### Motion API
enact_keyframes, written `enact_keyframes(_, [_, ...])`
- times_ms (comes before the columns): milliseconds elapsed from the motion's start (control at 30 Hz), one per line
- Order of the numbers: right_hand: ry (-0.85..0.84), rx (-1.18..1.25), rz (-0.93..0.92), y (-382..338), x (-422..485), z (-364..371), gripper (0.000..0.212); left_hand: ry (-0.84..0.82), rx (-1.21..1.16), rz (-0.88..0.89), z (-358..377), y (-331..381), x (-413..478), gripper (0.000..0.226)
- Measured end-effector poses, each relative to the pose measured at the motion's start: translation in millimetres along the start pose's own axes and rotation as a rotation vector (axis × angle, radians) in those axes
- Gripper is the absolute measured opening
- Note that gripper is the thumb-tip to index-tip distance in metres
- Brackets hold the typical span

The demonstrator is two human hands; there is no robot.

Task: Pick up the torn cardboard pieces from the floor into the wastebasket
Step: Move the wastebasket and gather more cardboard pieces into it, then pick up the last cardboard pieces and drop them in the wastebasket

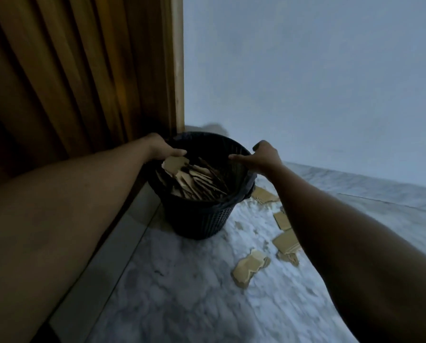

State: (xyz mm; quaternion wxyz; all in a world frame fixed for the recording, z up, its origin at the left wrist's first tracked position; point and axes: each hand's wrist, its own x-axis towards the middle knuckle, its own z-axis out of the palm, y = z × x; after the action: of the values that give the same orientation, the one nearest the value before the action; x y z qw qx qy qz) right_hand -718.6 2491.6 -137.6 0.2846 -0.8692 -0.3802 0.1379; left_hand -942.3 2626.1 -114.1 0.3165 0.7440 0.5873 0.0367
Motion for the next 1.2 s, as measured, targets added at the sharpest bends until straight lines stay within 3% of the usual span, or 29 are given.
enact_keyframes(100, [-0.282,0.036,0.231,17.2,-16.2,16.6,0.073,-0.003,0.133,-0.075,10.9,-31.7,8.7,0.064])
enact_keyframes(167, [-0.475,0.287,0.342,21.7,-35.2,32.3,0.045,-0.107,0.108,-0.124,24.8,-46.4,14.0,0.036])
enact_keyframes(267, [-0.363,0.537,0.327,21.5,-37.0,34.7,0.017,-0.147,-0.039,-0.127,28.8,-37.4,10.3,0.012])
enact_keyframes(400, [-0.425,0.555,0.220,23.2,-18.2,-28.1,0.016,-0.063,-0.174,-0.016,10.2,20.2,-7.3,0.008])
enact_keyframes(467, [-0.428,0.544,0.269,38.8,-7.0,-79.1,0.017,-0.103,-0.271,0.049,7.1,59.6,-20.1,0.012])
enact_keyframes(600, [-0.196,0.562,0.396,114.6,-2.5,-187.3,0.024,-0.294,-0.490,0.225,51.5,152.7,-47.5,0.021])
enact_keyframes(700, [0.016,0.522,0.483,194.0,-15.3,-245.7,0.023,-0.412,-0.649,0.316,121.9,232.1,-72.1,0.015])
enact_keyframes(833, [0.315,0.622,0.641,297.2,-32.1,-311.7,0.025,-0.537,-0.843,0.397,222.4,336.3,-107.0,0.031])
enact_keyframes(933, [0.561,0.761,0.606,456.2,1.5,-353.5,0.031,-0.601,-0.868,0.420,291.4,399.0,-135.5,0.039])
enact_keyframes(1000, [0.684,0.850,0.657,524.0,5.4,-360.8,0.044,-0.609,-0.814,0.497,335.7,432.9,-144.8,0.056])
enact_keyframes(1067, [0.920,0.915,0.738,510.7,-21.0,-346.4,0.044,-0.615,-0.710,0.606,378.8,459.7,-150.5,0.042])
enact_keyframes(1133, [1.028,0.966,0.744,472.5,-40.9,-321.7,0.048,-0.625,-0.634,0.640,413.1,480.8,-155.2,0.021])
enact_keyframes(1200, [1.081,1.120,0.738,478.5,-29.2,-296.7,0.055,-0.641,-0.598,0.616,437.7,493.9,-158.6,0.032])
